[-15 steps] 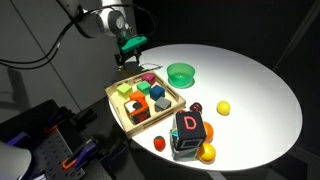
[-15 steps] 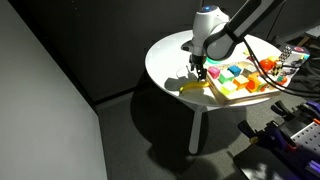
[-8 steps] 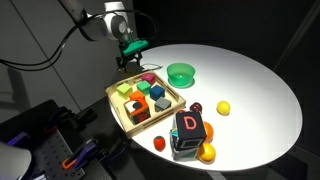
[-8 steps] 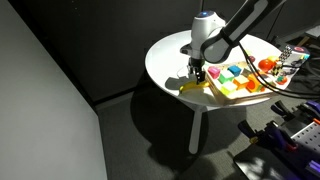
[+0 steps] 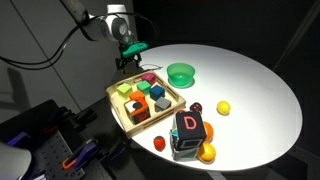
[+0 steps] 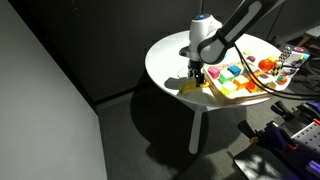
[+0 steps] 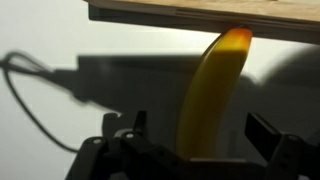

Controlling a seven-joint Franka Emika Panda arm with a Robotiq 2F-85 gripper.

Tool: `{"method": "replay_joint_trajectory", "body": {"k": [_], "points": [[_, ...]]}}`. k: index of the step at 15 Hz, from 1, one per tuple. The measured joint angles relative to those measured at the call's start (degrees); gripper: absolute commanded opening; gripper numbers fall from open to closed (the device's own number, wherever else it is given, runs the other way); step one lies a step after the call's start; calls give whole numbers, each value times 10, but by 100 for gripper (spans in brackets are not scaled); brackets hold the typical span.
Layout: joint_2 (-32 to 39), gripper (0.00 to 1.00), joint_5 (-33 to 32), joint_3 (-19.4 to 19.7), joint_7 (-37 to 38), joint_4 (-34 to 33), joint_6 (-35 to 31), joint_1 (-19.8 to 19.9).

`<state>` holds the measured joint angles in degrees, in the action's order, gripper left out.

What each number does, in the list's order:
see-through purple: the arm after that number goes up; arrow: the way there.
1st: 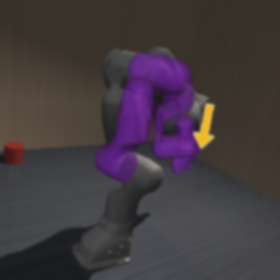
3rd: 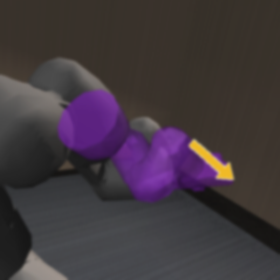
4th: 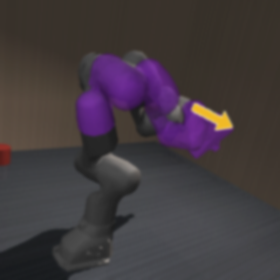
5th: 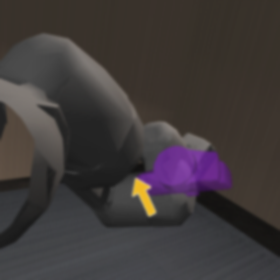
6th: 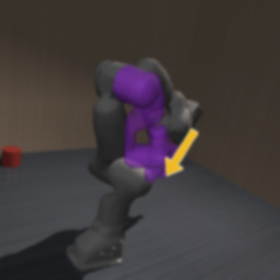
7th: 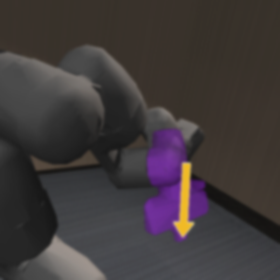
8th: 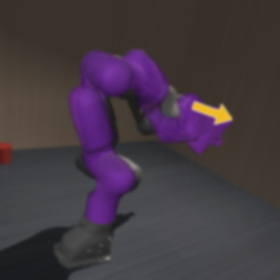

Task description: Put the banana in the box.

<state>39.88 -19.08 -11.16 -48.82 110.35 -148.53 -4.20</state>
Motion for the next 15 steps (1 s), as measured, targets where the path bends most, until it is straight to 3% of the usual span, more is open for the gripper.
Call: {"method": "replay_joint_trajectory", "body": {"k": [3,4,6,12,15], "points": [[6,100,0,0,0,-8,8,0],[8,75,0,0,0,-10,11,0],[12,66,0,0,0,-14,16,0],[19,16,0,0,0,-30,43,0],[19,15,0,0,0,-41,61,-2]]}}
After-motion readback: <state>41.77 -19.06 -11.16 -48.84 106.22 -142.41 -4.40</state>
